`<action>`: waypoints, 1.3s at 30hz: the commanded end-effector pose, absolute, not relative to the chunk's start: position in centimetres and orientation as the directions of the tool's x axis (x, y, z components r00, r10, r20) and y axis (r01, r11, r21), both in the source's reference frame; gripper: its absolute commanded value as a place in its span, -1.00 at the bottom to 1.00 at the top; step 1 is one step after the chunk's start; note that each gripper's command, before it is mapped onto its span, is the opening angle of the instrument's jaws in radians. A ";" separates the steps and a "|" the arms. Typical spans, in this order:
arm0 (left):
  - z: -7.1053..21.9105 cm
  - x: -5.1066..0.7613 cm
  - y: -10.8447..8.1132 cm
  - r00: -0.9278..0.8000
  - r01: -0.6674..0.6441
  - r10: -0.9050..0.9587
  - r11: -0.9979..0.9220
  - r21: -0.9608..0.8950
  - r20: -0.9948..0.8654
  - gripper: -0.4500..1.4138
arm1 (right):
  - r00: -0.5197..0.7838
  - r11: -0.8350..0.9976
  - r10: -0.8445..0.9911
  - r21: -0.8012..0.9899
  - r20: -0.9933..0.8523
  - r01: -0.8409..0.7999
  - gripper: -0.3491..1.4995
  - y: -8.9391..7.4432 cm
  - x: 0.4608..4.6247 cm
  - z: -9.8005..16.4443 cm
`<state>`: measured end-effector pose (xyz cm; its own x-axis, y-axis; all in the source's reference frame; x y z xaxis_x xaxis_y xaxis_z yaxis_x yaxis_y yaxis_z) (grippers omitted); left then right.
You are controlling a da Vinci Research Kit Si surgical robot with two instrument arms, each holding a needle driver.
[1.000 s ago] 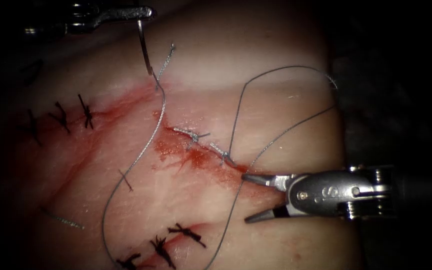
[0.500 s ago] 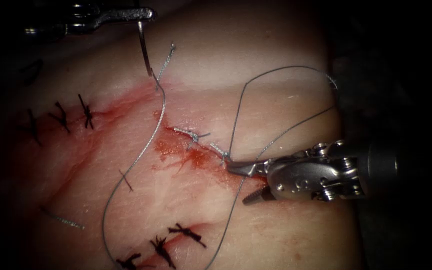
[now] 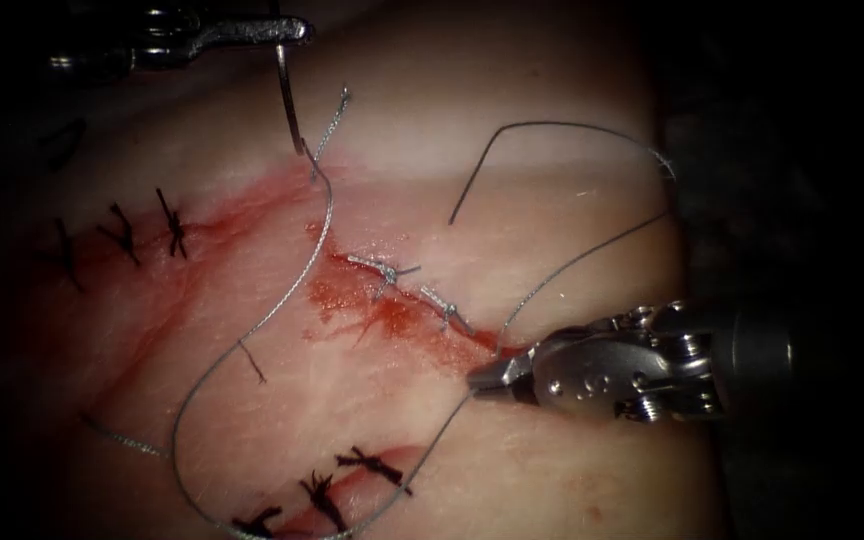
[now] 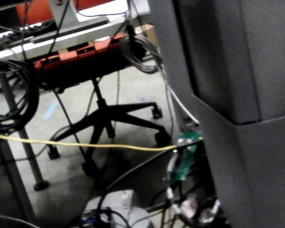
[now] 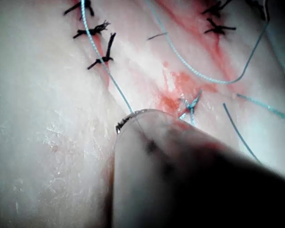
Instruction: Wound Closure
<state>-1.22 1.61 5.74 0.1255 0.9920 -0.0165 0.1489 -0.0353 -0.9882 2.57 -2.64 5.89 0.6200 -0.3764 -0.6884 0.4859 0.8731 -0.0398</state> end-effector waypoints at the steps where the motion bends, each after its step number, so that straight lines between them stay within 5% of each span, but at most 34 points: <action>1: 5.8 -1.27 1.6 0.124 0.147 0.992 -0.035 -0.988 -0.017 -1.00 | 0.613 0.886 -0.344 -0.031 -0.711 0.462 -1.00 -2.7 2.66 5.8; 7: 5.8 -1.27 1.6 0.123 0.145 0.992 -0.034 -0.989 -0.017 -1.00 | 0.553 0.946 -0.110 0.084 -0.826 0.314 -1.00 -2.8 2.76 5.3; 16: 5.8 -1.27 1.6 0.123 0.141 0.992 -0.034 -0.989 -0.016 -1.00 | 0.355 0.896 0.116 0.252 -0.928 0.365 -1.00 -3.2 3.23 4.7; 27: 5.8 -1.27 1.6 0.117 0.134 0.993 -0.032 -0.990 -0.016 -1.00 | 0.282 0.873 0.182 0.287 -0.942 0.394 -1.00 -3.2 3.40 4.6; 28: 5.8 -1.27 1.6 0.117 0.134 0.993 -0.032 -0.990 -0.016 -1.00 | 0.282 0.874 0.182 0.287 -0.942 0.391 -0.54 -3.2 3.37 4.6; 30: 5.8 -1.27 1.6 0.117 0.134 0.993 -0.032 -0.990 -0.016 -1.00 | 0.282 0.882 0.183 0.284 -0.942 0.376 -0.16 -3.1 3.31 4.7; 33: 5.8 -1.27 1.6 0.117 0.134 0.993 -0.032 -0.990 -0.016 -1.00 | 0.285 0.906 0.188 0.278 -0.940 0.319 -0.14 -3.0 3.15 4.8; 37: 5.8 -1.27 1.6 0.115 0.132 0.993 -0.032 -0.991 -0.017 -1.00 | 0.345 0.926 0.137 0.243 -0.929 0.287 -0.56 -2.8 2.93 4.9; 39: 5.8 -1.27 1.6 0.115 0.132 0.993 -0.032 -0.991 -0.017 -1.00 | 0.408 0.933 0.030 0.172 -0.912 0.316 -0.18 -2.7 2.88 5.0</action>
